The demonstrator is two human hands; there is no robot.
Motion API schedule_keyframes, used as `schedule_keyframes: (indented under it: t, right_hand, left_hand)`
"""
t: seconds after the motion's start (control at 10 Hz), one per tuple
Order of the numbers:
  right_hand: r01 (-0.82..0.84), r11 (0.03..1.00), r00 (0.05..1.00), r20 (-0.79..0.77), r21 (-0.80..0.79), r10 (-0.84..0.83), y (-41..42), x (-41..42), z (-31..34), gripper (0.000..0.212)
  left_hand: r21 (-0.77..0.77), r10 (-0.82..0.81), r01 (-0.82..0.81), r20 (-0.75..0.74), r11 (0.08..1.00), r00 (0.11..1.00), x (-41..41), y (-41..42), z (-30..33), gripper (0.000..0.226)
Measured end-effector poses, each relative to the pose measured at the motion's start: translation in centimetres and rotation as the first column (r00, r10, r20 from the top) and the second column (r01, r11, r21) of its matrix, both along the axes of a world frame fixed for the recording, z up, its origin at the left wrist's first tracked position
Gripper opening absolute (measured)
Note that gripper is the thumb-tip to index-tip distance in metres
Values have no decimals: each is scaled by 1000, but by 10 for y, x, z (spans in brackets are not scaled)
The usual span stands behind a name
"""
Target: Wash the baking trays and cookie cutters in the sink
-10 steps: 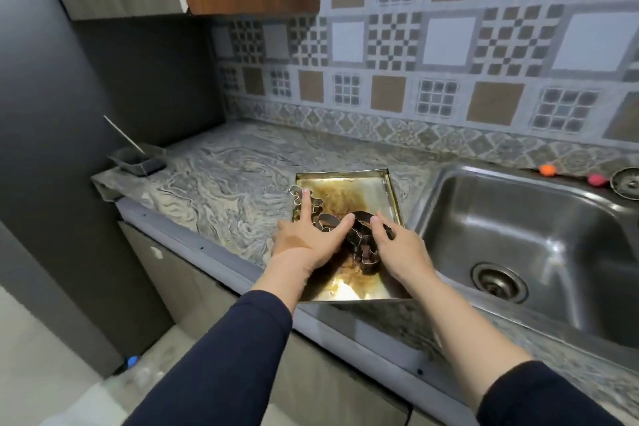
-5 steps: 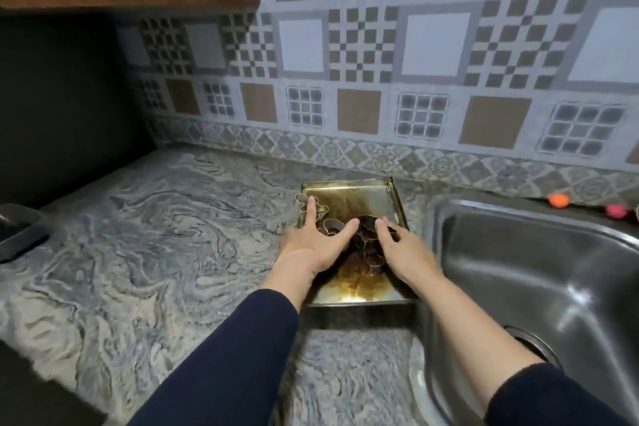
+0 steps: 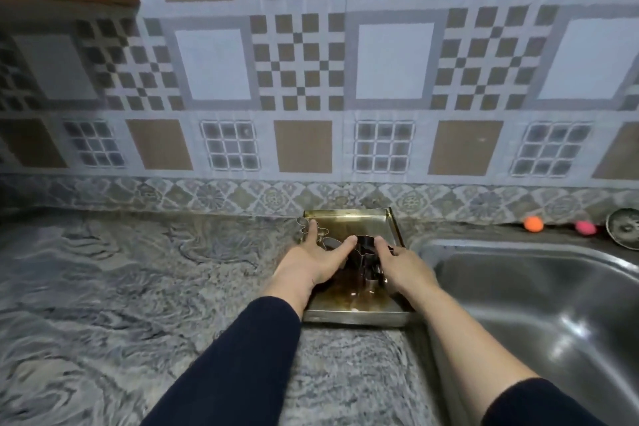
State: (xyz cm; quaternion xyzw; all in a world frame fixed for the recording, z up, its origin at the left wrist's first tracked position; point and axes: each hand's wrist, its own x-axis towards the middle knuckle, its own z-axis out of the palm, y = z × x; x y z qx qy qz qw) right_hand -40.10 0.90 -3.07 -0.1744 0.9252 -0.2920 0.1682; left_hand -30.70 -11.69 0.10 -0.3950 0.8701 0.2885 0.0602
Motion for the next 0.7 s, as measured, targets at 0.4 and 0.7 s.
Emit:
schedule_keyframes:
  t: [0.4, 0.7]
  right_hand:
    - [-2, 998, 1000, 31, -62, 4, -3, -7, 9, 65]
    - [-36, 981, 988, -152, -191, 7, 92, 81, 1, 55]
  left_hand:
    - [-9, -63, 63, 14, 998, 998, -1, -14, 11, 98]
    - [-228, -97, 53, -188, 972, 977, 93, 26, -8, 75]
